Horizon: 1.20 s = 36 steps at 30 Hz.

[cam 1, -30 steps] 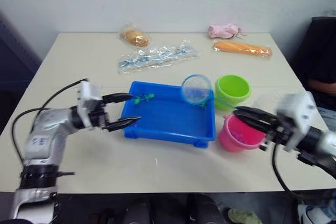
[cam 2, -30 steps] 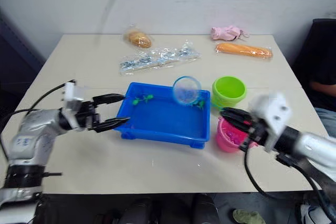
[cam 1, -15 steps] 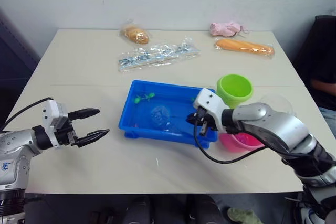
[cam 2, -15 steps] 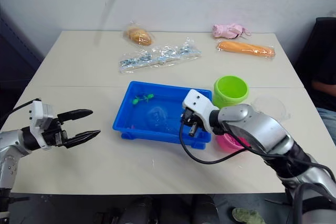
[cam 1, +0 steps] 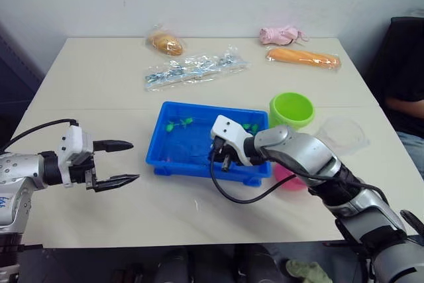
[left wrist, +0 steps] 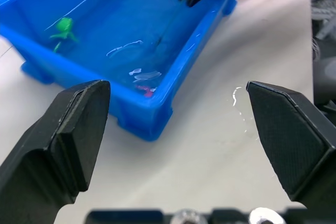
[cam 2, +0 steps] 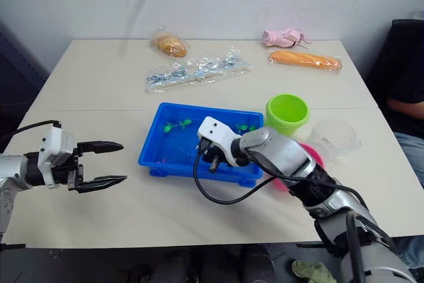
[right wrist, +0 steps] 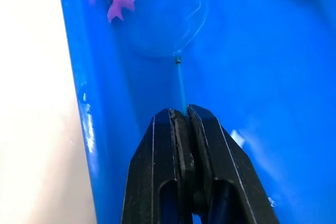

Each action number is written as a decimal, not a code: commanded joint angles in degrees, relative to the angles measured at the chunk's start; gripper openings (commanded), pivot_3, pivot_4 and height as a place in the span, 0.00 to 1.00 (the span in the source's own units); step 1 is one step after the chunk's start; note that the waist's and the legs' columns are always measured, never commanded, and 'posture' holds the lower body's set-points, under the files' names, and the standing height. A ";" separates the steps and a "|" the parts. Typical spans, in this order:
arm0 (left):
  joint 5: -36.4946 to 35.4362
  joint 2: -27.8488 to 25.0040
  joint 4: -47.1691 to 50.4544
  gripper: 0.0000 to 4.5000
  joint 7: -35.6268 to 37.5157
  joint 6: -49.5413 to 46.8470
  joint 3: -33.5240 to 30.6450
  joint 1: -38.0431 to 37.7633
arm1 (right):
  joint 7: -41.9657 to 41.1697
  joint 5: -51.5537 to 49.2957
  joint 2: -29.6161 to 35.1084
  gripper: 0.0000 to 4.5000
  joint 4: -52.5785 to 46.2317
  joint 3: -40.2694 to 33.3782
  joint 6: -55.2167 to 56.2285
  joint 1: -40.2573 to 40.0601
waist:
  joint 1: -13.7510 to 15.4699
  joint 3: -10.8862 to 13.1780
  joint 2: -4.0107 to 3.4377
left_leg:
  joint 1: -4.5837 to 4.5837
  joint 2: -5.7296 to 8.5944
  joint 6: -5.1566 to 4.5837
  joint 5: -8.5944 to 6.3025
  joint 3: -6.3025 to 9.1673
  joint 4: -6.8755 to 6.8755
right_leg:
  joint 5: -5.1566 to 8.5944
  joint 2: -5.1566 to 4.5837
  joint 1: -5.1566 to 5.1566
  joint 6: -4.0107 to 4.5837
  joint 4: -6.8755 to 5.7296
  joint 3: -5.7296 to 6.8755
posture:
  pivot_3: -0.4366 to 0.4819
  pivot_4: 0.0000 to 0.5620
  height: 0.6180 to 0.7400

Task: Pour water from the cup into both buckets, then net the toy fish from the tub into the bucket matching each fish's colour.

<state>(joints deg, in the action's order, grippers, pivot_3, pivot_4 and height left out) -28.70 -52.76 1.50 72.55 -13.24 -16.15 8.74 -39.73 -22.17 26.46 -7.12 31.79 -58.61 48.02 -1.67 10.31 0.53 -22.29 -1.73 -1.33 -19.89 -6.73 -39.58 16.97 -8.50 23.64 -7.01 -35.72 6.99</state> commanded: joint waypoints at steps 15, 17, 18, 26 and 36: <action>1.54 -0.47 -0.54 0.99 0.79 1.05 1.59 1.87 | -8.94 -7.75 -0.66 0.00 -1.64 -11.82 -9.67 1.50 | -0.10 0.00 0.00 | 0.00 -0.02 0.02 -0.01 -0.06 0.03 | 0.00 0.05 0.05 0.00 0.00 -0.04 | 0.48 0.27 1.00; 1.76 -0.04 -0.60 0.99 0.59 1.37 1.78 1.76 | -9.17 -7.92 0.19 0.00 -1.63 -12.59 -10.21 1.29 | -0.09 0.00 0.00 | 0.00 -0.02 0.02 -0.01 -0.06 0.03 | 0.00 0.05 0.05 0.00 0.00 -0.03 | 0.48 0.27 1.00; 1.81 0.22 -0.59 0.99 0.45 1.49 1.78 1.64 | -9.03 -7.86 0.63 0.00 -1.53 -13.07 -10.39 1.15 | -0.09 0.00 0.00 | 0.00 -0.02 0.02 -0.01 -0.06 0.03 | 0.00 0.05 0.05 0.00 0.00 -0.03 | 0.48 0.27 1.00; 0.40 3.01 0.28 0.99 -1.23 1.32 1.73 1.60 | -9.38 -12.18 5.07 0.00 -5.48 -20.98 -13.52 -1.48 | 0.06 0.00 0.00 | 0.00 -0.02 0.02 -0.01 -0.07 0.03 | 0.00 0.03 0.05 0.00 0.00 -0.04 | 0.48 0.27 1.00; -3.90 6.56 2.79 0.99 -1.49 -3.75 4.31 6.15 | -12.06 -20.78 19.00 0.00 -18.29 -36.33 -16.17 -12.70 | 0.61 0.00 0.01 | -0.03 0.02 0.02 -0.01 0.01 0.01 | -0.01 0.00 0.02 -0.02 0.04 -0.03 | 0.48 0.27 1.00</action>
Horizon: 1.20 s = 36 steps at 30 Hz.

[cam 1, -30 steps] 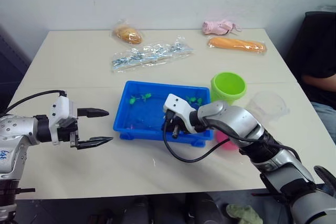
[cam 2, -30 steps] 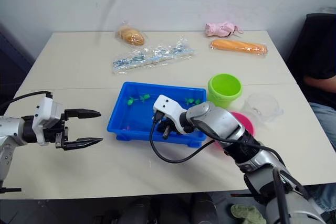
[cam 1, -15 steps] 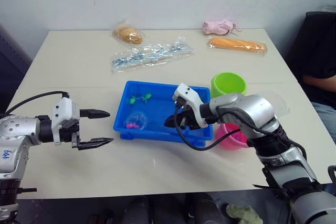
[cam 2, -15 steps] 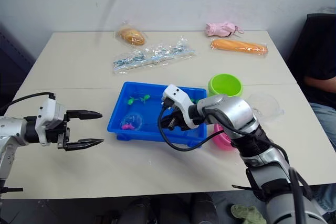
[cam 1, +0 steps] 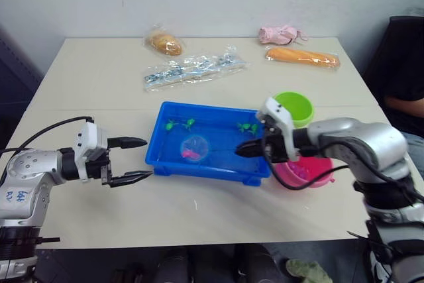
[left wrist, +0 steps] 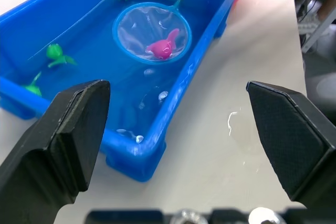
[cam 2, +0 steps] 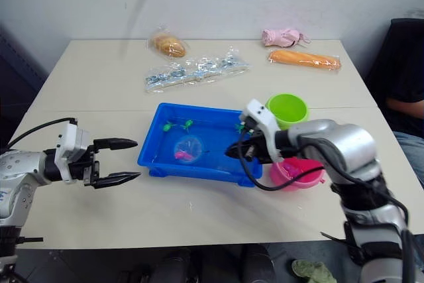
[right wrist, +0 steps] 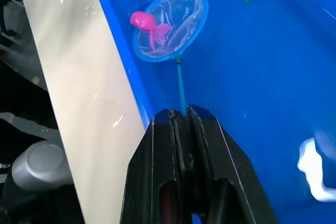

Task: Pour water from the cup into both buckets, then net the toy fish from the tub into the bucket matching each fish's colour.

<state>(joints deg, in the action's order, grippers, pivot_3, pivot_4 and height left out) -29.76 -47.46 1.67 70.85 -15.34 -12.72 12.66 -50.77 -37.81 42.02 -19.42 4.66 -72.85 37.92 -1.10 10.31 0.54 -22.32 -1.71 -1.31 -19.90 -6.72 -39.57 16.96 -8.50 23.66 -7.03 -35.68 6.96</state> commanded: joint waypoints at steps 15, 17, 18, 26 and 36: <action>-4.50 11.41 2.89 0.99 5.61 -4.87 13.59 12.21 | 7.65 -24.35 6.19 0.00 -20.68 -53.74 -19.43 -24.98 | 2.42 0.00 0.00 | 0.07 0.03 -0.03 0.02 0.00 -0.16 | -0.05 0.08 -0.15 -0.07 0.01 -0.15 | 0.48 0.27 1.00; -4.09 12.63 1.25 0.99 6.53 -4.25 14.63 13.89 | 8.37 -27.48 6.50 0.00 -21.97 -59.50 -19.64 -29.07 | 2.53 0.00 0.00 | 0.10 0.03 -0.05 0.02 -0.01 -0.22 | -0.06 0.09 -0.18 -0.08 -0.03 -0.21 | 0.48 0.27 1.00; -3.76 13.38 0.18 0.99 7.09 -3.84 15.28 14.86 | 8.76 -29.18 6.54 0.00 -22.84 -63.24 -19.65 -32.11 | 2.55 0.00 0.00 | 0.10 0.03 -0.05 0.02 0.00 -0.22 | -0.06 0.09 -0.18 -0.08 -0.02 -0.21 | 0.48 0.27 1.00; -1.49 17.61 -5.93 0.99 9.55 -1.16 18.24 19.40 | 13.06 -37.22 2.98 0.00 -25.81 -82.71 -16.61 -51.39 | 2.73 -0.03 0.01 | 0.13 0.18 -0.11 0.01 0.02 -0.23 | -0.10 0.11 -0.27 -0.14 0.04 -0.24 | 0.48 0.27 1.00; -1.03 19.11 -7.18 0.99 10.25 -1.02 18.62 19.73 | 18.07 -28.27 -4.58 0.00 -29.21 -81.95 3.65 -67.18 | 2.46 -0.04 0.00 | 0.21 0.07 -0.15 -0.01 -0.03 -0.22 | -0.12 0.11 -0.29 -0.18 0.12 -0.40 | 0.48 0.27 1.00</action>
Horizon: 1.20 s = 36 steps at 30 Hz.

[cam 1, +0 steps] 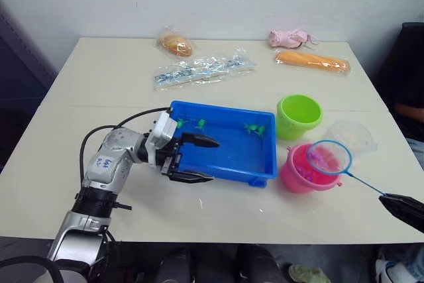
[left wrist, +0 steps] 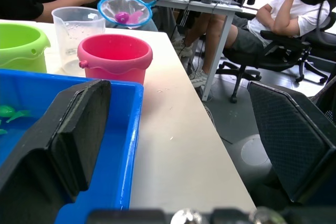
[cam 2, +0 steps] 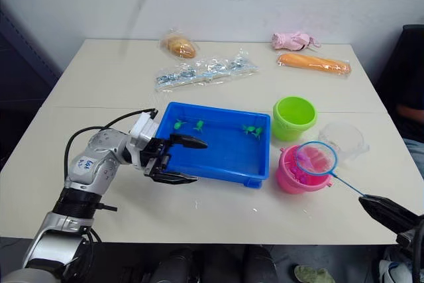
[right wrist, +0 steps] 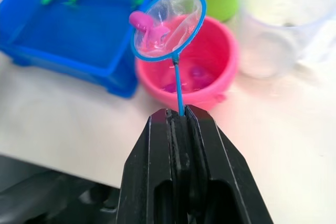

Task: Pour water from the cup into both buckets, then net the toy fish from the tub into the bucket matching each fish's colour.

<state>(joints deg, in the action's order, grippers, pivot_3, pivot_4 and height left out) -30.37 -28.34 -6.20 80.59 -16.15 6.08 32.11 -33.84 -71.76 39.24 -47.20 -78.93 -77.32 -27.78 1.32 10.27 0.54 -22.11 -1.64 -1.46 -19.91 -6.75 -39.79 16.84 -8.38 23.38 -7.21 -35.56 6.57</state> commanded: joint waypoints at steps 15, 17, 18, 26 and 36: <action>0.78 1.03 -0.82 0.99 -0.15 0.77 -0.66 1.20 | -4.10 46.04 -9.27 0.00 -3.10 26.68 51.12 -14.77 | 0.05 -0.03 -0.06 | 0.00 0.09 0.01 0.01 -0.01 -0.05 | 0.00 0.04 0.02 -0.01 0.00 0.03 | 0.48 0.27 1.00; 0.87 1.14 -0.66 0.99 -0.42 0.77 -0.75 1.05 | -5.58 51.87 -10.03 0.00 -1.42 29.69 58.96 -16.71 | 0.06 -0.03 -0.06 | 0.00 0.13 0.01 0.01 -0.02 -0.06 | 0.00 0.04 0.01 -0.01 -0.01 0.02 | 0.48 0.27 1.00; 0.90 1.19 -0.63 0.99 -0.55 0.78 -0.80 1.02 | -6.15 54.51 -10.31 0.00 -0.43 30.85 62.62 -17.39 | 0.06 -0.03 -0.06 | 0.00 0.14 0.01 0.01 -0.02 -0.06 | 0.00 0.04 0.02 -0.01 -0.01 0.02 | 0.48 0.27 1.00; 0.87 1.60 0.32 0.99 -1.81 0.64 -0.85 0.23 | -1.12 76.16 -11.30 0.00 17.23 35.28 101.14 -15.83 | -0.04 -0.03 -0.05 | 0.05 0.10 0.03 0.02 -0.05 -0.08 | 0.01 0.05 0.01 0.00 0.01 -0.02 | 0.48 0.27 1.00; 0.66 -0.49 -0.11 0.99 -3.76 0.38 -3.60 -0.53 | 3.59 39.81 -6.93 0.00 5.41 39.95 77.49 -10.59 | -0.76 -0.03 -0.10 | 0.20 -0.13 0.07 0.05 -0.04 -0.19 | 0.07 0.00 -0.02 0.12 -0.21 -0.15 | 0.48 0.27 1.00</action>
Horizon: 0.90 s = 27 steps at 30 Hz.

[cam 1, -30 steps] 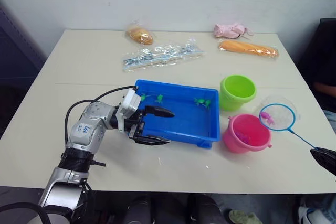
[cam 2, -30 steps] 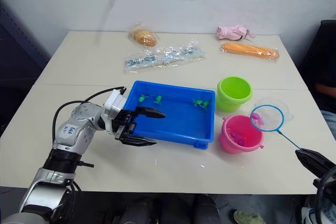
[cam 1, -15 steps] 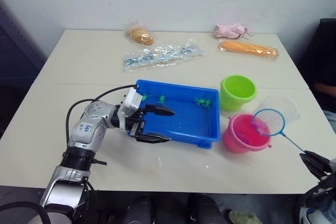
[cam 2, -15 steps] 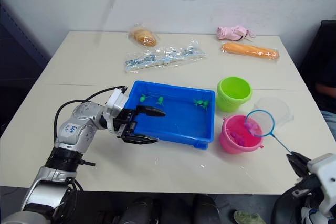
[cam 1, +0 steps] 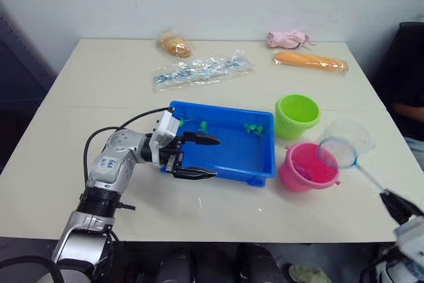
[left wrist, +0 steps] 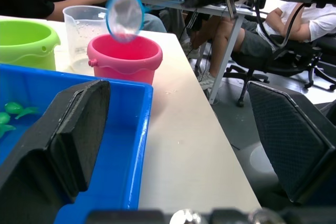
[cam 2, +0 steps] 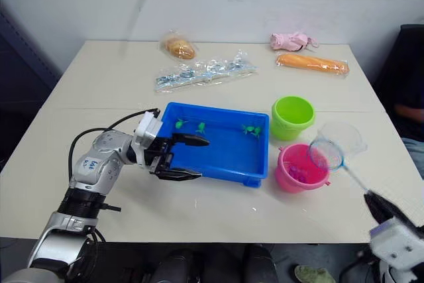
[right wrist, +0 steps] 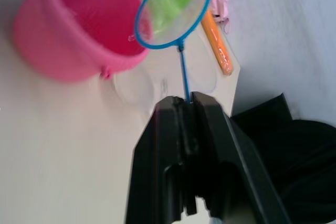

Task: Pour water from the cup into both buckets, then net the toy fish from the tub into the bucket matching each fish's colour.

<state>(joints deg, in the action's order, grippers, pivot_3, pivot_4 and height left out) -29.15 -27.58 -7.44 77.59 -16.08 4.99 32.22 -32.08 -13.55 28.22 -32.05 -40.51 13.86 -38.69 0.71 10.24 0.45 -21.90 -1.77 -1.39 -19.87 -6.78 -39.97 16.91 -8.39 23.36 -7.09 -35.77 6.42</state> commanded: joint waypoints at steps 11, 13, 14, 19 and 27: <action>-0.37 -4.97 1.76 0.99 -4.92 0.53 -7.96 -3.45 | 31.25 -68.82 29.44 0.00 -14.12 16.90 -48.84 23.65 | -0.67 0.04 0.04 | 0.44 0.01 -0.19 -0.14 0.27 0.03 | 0.04 -0.19 -0.72 0.08 0.24 -0.01 | 0.48 0.27 1.00; -0.35 -5.45 2.23 0.99 -5.61 0.81 -8.67 -4.29 | 37.85 -75.16 31.66 0.00 -11.58 22.97 -52.36 30.42 | -0.65 0.06 0.08 | 0.40 0.02 -0.18 -0.14 0.34 0.04 | 0.04 -0.21 -0.72 0.08 0.27 -0.08 | 0.48 0.27 1.00; -0.39 -5.67 2.50 0.99 -6.00 0.83 -9.04 -4.68 | 40.93 -78.45 31.92 0.00 -10.05 26.48 -53.79 34.27 | -0.49 0.07 0.10 | 0.39 0.01 -0.15 -0.15 0.36 0.03 | 0.04 -0.20 -0.73 0.08 0.29 -0.07 | 0.48 0.27 1.00; -0.55 -6.17 3.59 0.99 -7.13 0.74 -9.89 -5.66 | 51.44 -85.01 31.06 0.00 -3.47 36.60 -58.35 48.59 | -0.67 0.09 0.12 | 0.31 0.04 -0.15 -0.15 0.30 0.01 | 0.03 -0.18 -0.69 0.06 0.34 0.16 | 0.48 0.27 1.00; -0.83 -6.42 5.19 0.99 -8.83 0.67 -10.68 -6.95 | 62.28 -90.26 30.26 0.00 4.78 43.18 -64.30 57.55 | -0.69 0.08 0.12 | 0.22 0.03 -0.19 -0.17 0.27 0.03 | -0.01 -0.17 -0.68 -0.01 0.31 0.44 | 0.48 0.27 1.00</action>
<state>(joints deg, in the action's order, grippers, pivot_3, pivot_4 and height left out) -29.08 -33.69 -4.70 69.21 -15.98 -4.45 25.48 28.40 -101.21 58.89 -27.05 2.50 -49.91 17.99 0.01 10.32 0.57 -21.69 -1.75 -1.58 -20.04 -6.51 -39.94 16.90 -8.56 22.68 -7.10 -35.45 6.88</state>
